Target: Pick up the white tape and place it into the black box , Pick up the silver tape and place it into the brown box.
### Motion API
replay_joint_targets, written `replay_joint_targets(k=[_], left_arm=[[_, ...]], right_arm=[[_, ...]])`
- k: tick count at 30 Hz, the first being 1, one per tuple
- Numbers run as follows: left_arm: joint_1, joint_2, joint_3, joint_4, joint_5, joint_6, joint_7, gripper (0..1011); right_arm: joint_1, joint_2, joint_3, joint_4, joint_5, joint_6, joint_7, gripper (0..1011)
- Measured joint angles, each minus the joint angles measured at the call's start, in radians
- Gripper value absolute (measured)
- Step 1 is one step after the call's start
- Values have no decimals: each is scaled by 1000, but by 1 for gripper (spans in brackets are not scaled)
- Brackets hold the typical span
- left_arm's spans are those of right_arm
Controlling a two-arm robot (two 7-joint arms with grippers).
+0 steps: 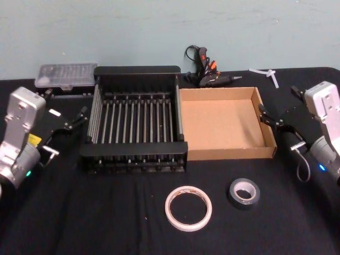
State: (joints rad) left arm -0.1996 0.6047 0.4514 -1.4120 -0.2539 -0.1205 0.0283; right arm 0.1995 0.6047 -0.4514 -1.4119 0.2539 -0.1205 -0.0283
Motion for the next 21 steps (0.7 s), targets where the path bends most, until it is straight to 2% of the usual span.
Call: replay_joint_targets(k=[11,21], left_arm=[[0,0,0,0,0,0,0,1001],[0,0,0,0,0,0,0,1001]], right_arm=[[0,0,0,0,0,0,0,1002],[-13,-10,32,-11,9,5,41,1002]])
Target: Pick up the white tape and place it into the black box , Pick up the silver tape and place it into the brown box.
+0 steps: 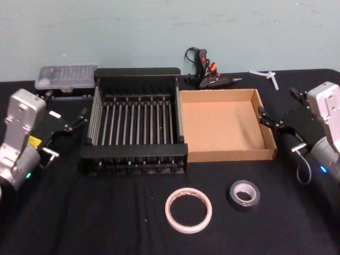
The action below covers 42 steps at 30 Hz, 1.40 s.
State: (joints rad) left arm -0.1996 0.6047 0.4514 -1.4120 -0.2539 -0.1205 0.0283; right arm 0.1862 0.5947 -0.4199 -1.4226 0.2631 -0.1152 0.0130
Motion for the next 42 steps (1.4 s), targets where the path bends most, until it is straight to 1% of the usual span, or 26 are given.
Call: replay_joint_targets(k=[5,9,10,16,22,29,32,34,35,36,42], left_arm=[[0,0,0,0,0,0,0,1001],[0,0,0,0,0,0,0,1001],[0,0,0,0,0,0,0,1001],[0,0,0,0,0,0,0,1001],[0,0,0,0,0,0,0,1001],[0,0,0,0,0,0,0,1001],[0,0,0,0,0,0,0,1001],[0,0,0,0,0,0,0,1001],[0,0,0,0,0,0,0,1001],[0,0,0,0,0,0,0,1001],[0,0,0,0,0,0,0,1001]], right_arm=[[-18,-2,17,-19,19,14,24,1002],[-44,-1,36,-52,45,34,46,1002],[-44,-1,36,-52,45,34,46,1002],[-101,5,73,-133,96,75,80,1002],[-144,10,92,-193,126,113,103,1002],[-206,20,118,-279,153,177,122,1002],[-224,23,125,-303,159,197,126,1002],[-249,28,136,-331,168,224,134,1002],[-249,28,136,-331,168,224,134,1002],[-262,31,141,-346,171,238,137,1002],[-300,35,155,-384,181,289,150,1002]])
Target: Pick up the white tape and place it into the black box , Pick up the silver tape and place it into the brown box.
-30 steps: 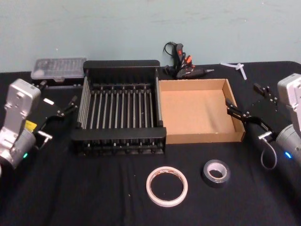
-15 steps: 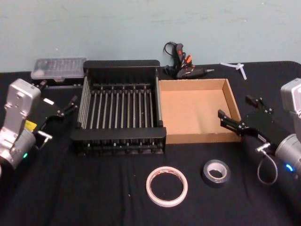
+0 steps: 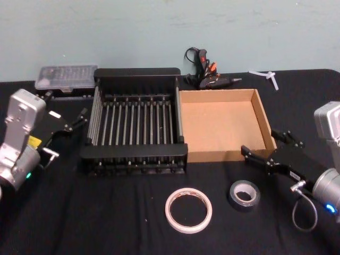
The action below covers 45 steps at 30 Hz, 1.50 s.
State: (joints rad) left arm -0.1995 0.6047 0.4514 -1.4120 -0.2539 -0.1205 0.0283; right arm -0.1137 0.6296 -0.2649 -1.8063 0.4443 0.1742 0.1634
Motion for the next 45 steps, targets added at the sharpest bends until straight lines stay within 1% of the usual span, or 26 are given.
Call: replay_joint_targets(k=[10,13,15,27,35,45], left_arm=[[0,0,0,0,0,0,0,1001],[0,0,0,0,0,0,0,1001],[0,0,0,0,0,0,0,1001],[0,0,0,0,0,0,0,1001],[0,0,0,0,0,0,0,1001],[0,0,0,0,0,0,0,1001]], right_arm=[[-39,-2,5,-19,-7,68,19,1002],[-42,-2,5,-19,-13,88,21,1002],[-45,-4,5,-19,-20,112,23,1002],[-45,-28,7,-3,-40,181,33,1002],[-42,-39,8,-1,-59,218,44,1002],[-37,-55,13,9,-81,246,55,1002]])
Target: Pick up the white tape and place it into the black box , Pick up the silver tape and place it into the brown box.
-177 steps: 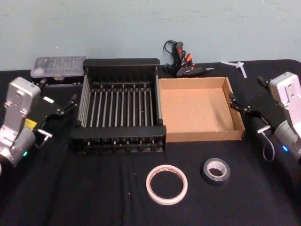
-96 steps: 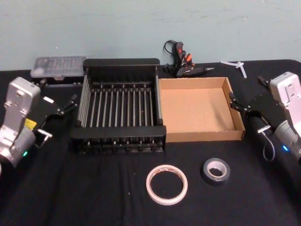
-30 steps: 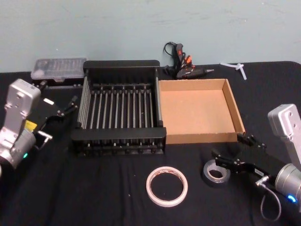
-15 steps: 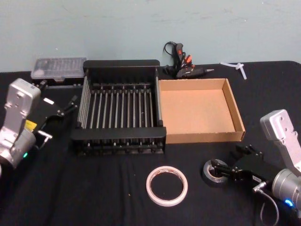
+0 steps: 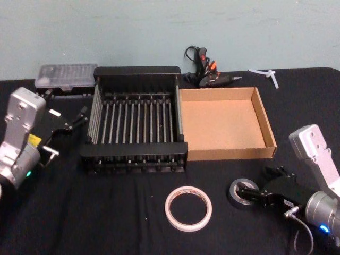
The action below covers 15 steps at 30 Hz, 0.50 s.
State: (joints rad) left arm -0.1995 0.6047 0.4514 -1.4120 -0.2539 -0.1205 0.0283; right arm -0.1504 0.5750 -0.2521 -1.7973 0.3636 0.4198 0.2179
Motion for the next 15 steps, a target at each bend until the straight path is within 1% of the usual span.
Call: replay_joint_targets(k=[15], left_arm=[[0,0,0,0,0,0,0,1001]], right_arm=[[-7,-22,17,-1,-30,18,24,1002]])
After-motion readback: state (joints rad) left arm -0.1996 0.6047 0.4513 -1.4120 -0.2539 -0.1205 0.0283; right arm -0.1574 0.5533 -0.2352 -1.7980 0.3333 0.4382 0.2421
